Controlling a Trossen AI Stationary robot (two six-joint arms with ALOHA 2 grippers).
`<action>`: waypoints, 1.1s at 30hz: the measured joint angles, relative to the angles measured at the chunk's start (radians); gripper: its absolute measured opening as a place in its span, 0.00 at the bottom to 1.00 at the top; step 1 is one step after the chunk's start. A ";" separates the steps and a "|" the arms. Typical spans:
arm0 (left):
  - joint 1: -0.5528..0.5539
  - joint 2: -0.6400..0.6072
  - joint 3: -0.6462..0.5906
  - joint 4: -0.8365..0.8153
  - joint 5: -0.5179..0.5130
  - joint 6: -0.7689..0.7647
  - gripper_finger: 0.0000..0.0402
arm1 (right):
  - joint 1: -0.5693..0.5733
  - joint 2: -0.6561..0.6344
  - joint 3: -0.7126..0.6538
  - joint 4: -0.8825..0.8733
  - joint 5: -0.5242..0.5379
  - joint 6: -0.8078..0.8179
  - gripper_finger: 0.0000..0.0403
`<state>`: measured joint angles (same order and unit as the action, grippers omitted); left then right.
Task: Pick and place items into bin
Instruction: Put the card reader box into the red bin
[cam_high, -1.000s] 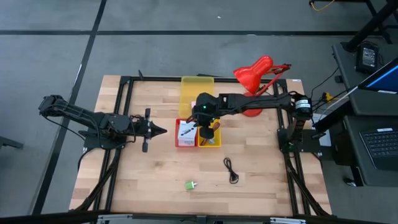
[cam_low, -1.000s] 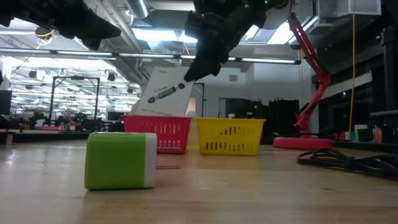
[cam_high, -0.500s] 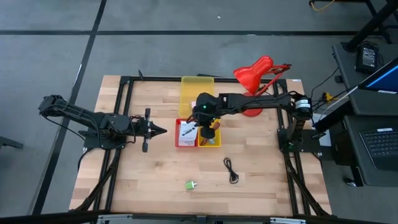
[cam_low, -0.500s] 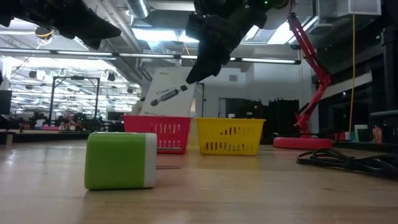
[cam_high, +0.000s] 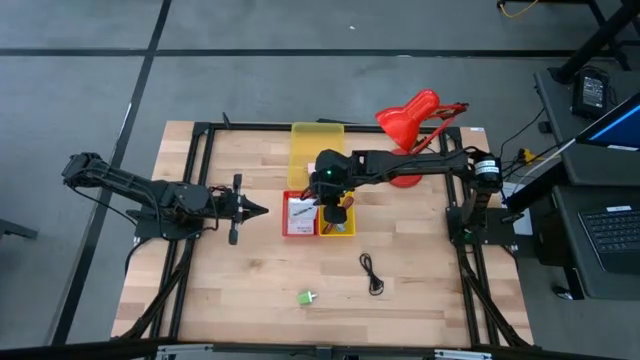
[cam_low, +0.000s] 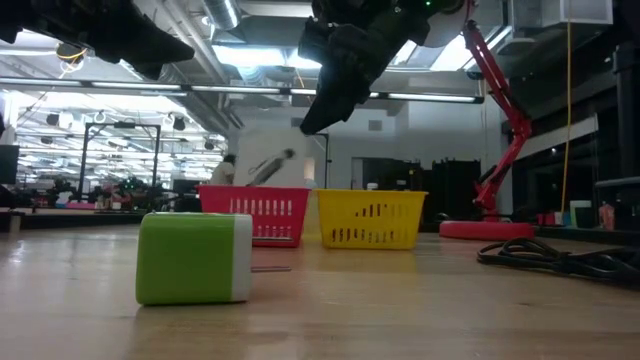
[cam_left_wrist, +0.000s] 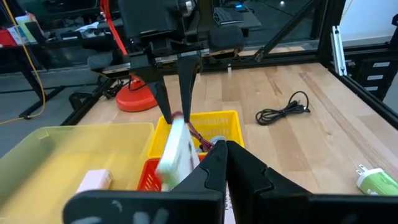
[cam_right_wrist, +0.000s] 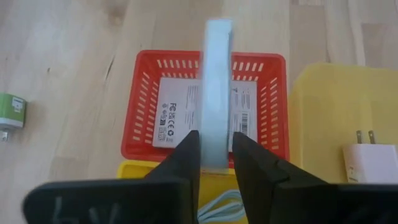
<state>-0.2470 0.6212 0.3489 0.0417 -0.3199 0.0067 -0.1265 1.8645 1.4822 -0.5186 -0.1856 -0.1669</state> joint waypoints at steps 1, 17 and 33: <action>0.000 0.000 0.000 -0.003 0.000 0.000 0.01 | 0.000 0.000 0.000 0.000 0.000 0.000 0.20; 0.000 0.000 0.000 -0.020 0.000 0.000 0.01 | 0.000 0.000 0.000 0.027 0.001 -0.055 0.17; 0.000 0.000 0.000 -0.020 -0.001 -0.001 0.01 | -0.001 0.000 0.000 0.044 0.114 -0.056 0.15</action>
<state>-0.2470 0.6216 0.3489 0.0216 -0.3206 0.0059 -0.1272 1.8645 1.4822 -0.4747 -0.0715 -0.2226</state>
